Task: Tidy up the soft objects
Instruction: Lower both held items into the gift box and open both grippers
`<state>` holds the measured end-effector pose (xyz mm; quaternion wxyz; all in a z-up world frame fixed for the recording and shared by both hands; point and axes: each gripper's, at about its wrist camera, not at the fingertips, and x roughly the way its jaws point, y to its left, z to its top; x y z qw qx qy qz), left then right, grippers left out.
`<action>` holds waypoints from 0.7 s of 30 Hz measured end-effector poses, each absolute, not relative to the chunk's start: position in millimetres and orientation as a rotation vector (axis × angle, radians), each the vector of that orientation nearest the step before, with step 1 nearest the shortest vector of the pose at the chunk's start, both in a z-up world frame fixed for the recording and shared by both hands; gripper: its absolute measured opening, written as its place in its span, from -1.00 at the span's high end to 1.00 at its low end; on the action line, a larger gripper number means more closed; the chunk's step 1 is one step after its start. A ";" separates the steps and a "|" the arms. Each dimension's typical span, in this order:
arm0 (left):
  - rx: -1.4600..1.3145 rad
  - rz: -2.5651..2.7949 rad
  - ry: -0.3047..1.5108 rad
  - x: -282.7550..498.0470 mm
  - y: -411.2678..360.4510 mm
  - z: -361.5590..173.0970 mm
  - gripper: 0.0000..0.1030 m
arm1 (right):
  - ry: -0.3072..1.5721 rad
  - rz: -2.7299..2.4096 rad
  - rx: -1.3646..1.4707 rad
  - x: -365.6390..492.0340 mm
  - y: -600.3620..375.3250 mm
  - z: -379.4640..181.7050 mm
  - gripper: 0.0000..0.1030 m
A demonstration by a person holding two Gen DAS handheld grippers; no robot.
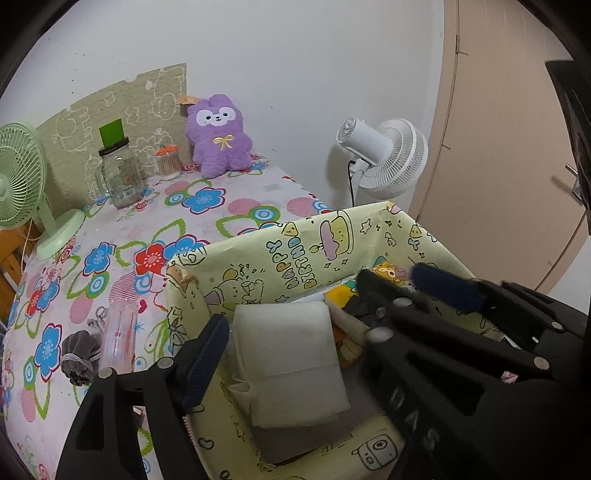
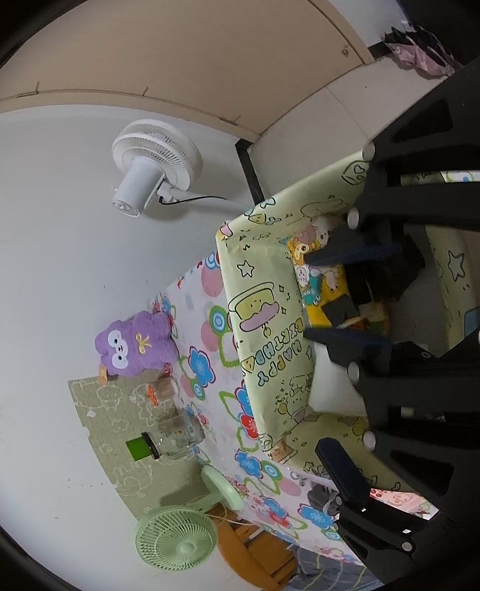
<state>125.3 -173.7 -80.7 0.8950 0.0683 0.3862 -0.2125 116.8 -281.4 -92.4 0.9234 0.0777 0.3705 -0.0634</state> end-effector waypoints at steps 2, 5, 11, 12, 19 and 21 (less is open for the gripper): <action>0.138 -0.447 0.802 125.5 -174.4 -80.3 -0.59 | 0.747 -0.134 0.165 115.7 -283.3 -90.9 -0.18; 0.142 -0.451 0.798 123.4 -176.6 -79.0 -0.59 | 0.743 -0.137 0.159 113.9 -284.5 -89.0 -0.27; 0.148 -0.451 0.778 117.0 -177.4 -72.7 -0.63 | 0.724 -0.145 0.155 107.4 -284.9 -83.3 -0.46; 0.149 -0.452 0.774 115.2 -177.5 -71.1 -0.64 | 0.717 -0.148 0.152 105.6 -284.6 -81.6 -0.48; 0.150 -0.444 0.751 106.4 -172.7 -62.5 -0.71 | 0.678 -0.146 0.145 92.2 -282.0 -71.0 -0.62; 0.149 -0.443 0.740 103.3 -170.1 -59.2 -0.75 | 0.657 -0.139 0.140 88.4 -279.8 -66.7 -0.75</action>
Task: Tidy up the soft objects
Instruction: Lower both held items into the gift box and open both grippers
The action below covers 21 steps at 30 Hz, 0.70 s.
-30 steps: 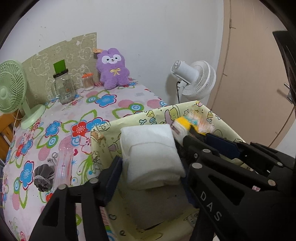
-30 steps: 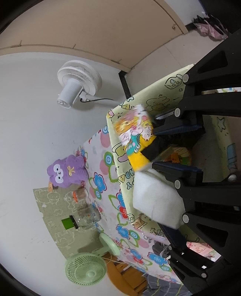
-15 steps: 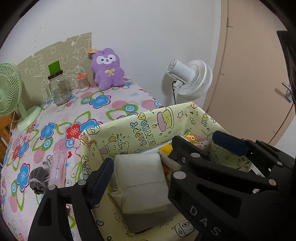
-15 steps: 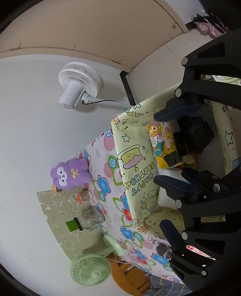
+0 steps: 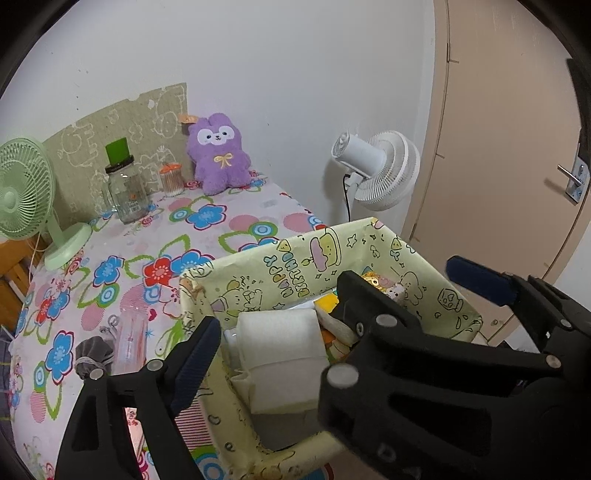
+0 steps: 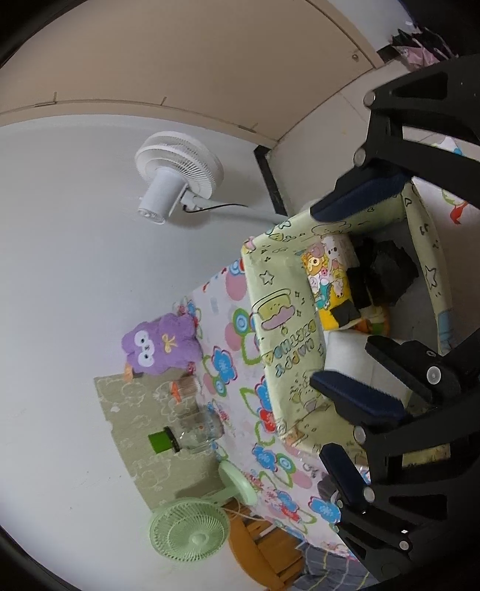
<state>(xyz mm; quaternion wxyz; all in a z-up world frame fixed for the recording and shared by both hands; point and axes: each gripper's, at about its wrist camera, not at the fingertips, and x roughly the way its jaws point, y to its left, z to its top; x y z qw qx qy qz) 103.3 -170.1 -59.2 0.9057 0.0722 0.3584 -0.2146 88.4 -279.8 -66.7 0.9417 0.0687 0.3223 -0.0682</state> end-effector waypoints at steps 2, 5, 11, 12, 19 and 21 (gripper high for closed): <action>0.147 -0.443 0.729 99.8 -167.0 -55.7 -0.78 | 0.632 -0.140 0.127 83.6 -276.8 -61.8 -0.77; 0.146 -0.437 0.714 94.6 -163.5 -51.2 -0.80 | 0.610 -0.147 0.123 77.0 -272.6 -55.7 -0.81; 0.143 -0.417 0.690 82.9 -152.9 -41.8 -0.85 | 0.588 -0.145 0.114 66.3 -261.4 -46.5 -0.85; 0.142 -0.415 0.685 80.9 -151.2 -40.2 -0.85 | 0.583 -0.144 0.113 64.0 -259.3 -44.6 -0.85; 0.138 -0.398 0.642 65.8 -136.8 -29.5 -0.85 | 0.550 -0.125 0.090 48.7 -243.4 -32.5 -0.87; 0.134 -0.395 0.637 62.3 -132.4 -27.1 -0.85 | 0.544 -0.124 0.083 45.7 -239.1 -29.9 -0.90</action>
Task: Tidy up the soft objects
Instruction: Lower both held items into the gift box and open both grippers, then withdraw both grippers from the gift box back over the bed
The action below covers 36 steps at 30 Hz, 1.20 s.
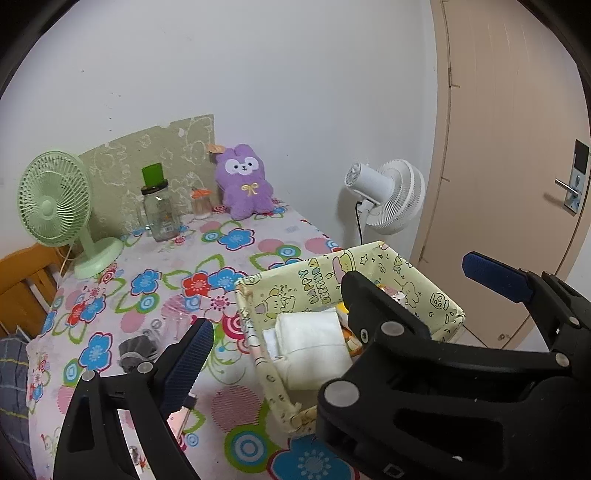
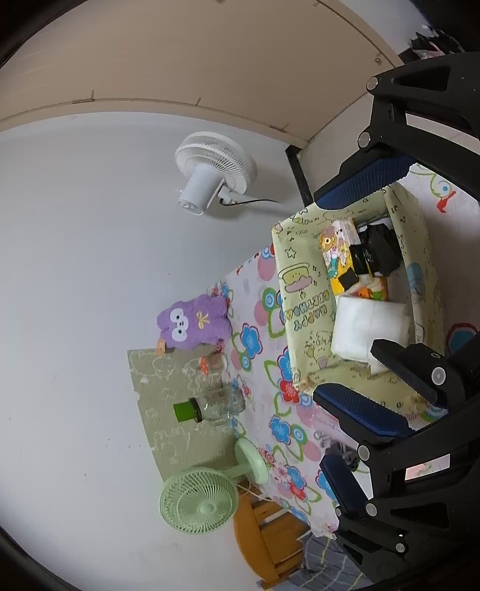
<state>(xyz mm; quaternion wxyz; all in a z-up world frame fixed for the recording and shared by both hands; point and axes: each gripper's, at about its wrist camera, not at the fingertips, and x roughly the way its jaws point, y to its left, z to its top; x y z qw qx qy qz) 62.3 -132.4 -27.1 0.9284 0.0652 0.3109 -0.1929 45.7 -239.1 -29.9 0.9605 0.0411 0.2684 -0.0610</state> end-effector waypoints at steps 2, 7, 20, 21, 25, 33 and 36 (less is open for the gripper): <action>0.127 -0.394 0.636 59.7 -128.7 -25.2 -0.85 | 0.539 -0.127 0.074 42.5 -233.4 -26.4 -0.91; 0.125 -0.385 0.612 50.4 -119.0 -19.5 -0.85 | 0.527 -0.121 0.056 35.1 -223.6 -20.9 -0.92; 0.113 -0.348 0.581 35.6 -93.3 -14.5 -0.84 | 0.518 -0.087 0.026 20.8 -196.0 -13.6 -0.96; 0.110 -0.344 0.580 35.0 -90.7 -14.5 -0.85 | 0.516 -0.082 0.024 19.9 -193.5 -13.6 -0.96; 0.103 -0.335 0.579 31.7 -82.4 -16.2 -0.85 | 0.515 -0.070 0.014 17.8 -185.9 -14.0 -0.96; 0.095 -0.323 0.583 26.0 -67.7 -22.8 -0.86 | 0.513 -0.065 -0.014 15.3 -169.5 -18.8 -1.00; 0.091 -0.317 0.589 25.4 -61.6 -26.8 -0.86 | 0.515 -0.057 -0.024 15.5 -163.8 -22.3 -1.00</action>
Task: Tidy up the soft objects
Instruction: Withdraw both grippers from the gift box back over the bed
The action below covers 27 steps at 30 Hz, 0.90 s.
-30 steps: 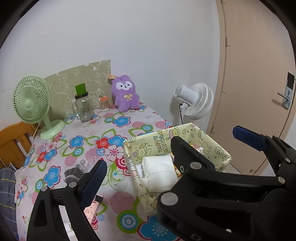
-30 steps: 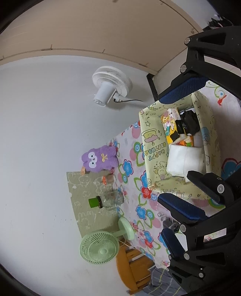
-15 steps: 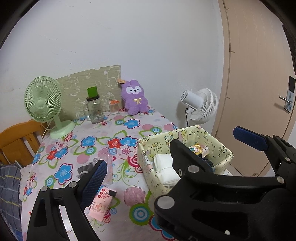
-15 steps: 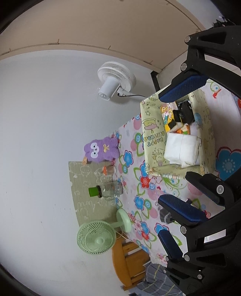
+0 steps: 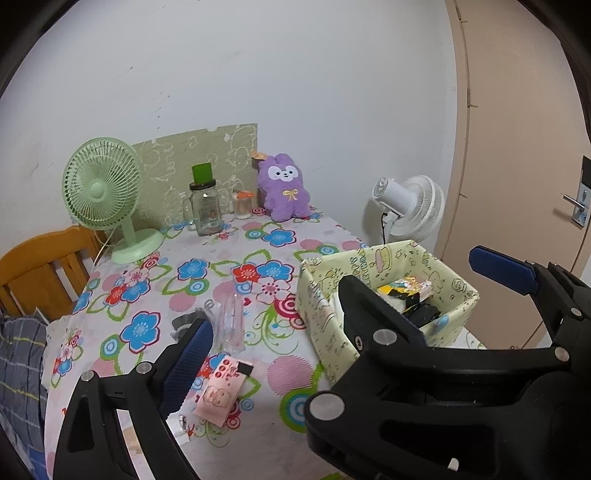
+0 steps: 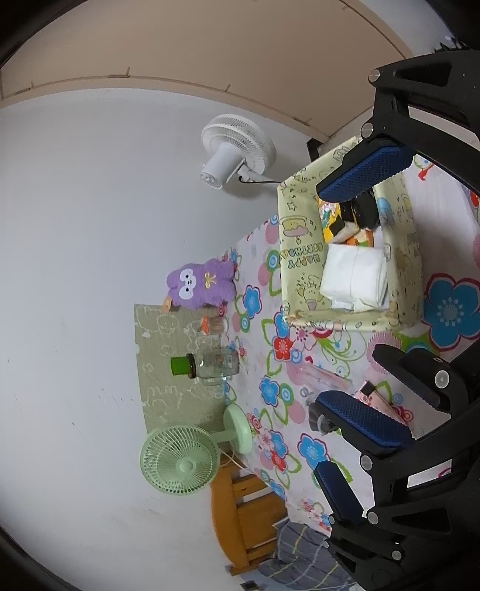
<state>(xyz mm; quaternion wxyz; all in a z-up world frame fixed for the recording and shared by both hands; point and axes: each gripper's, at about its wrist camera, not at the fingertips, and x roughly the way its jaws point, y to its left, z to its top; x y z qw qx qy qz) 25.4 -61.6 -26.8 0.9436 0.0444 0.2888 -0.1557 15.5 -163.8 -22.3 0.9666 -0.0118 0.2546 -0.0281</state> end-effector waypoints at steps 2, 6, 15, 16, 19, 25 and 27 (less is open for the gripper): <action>0.087 -0.315 0.593 25.2 -57.7 -29.9 -0.86 | 0.518 -0.047 -0.035 17.2 -158.3 -25.2 -1.00; 0.062 -0.316 0.604 26.9 -46.4 -38.2 -0.86 | 0.538 -0.028 -0.050 19.9 -149.9 -32.4 -1.00; 0.052 -0.285 0.650 28.8 -25.3 -59.9 -0.86 | 0.576 0.030 -0.056 25.5 -129.0 -57.7 -1.00; 0.047 -0.282 0.655 29.1 -22.8 -62.3 -0.86 | 0.576 0.031 -0.057 25.5 -127.0 -59.8 -1.00; 0.040 -0.265 0.667 28.7 -15.7 -70.2 -0.86 | 0.589 0.042 -0.059 27.5 -119.8 -68.4 -1.00; 0.019 -0.238 0.689 32.9 -1.6 -82.7 -0.86 | 0.638 0.076 -0.031 35.8 -109.7 -84.5 -1.00; 0.010 -0.230 0.697 35.0 3.0 -87.5 -0.86 | 0.646 0.085 -0.036 38.6 -104.6 -89.2 -1.00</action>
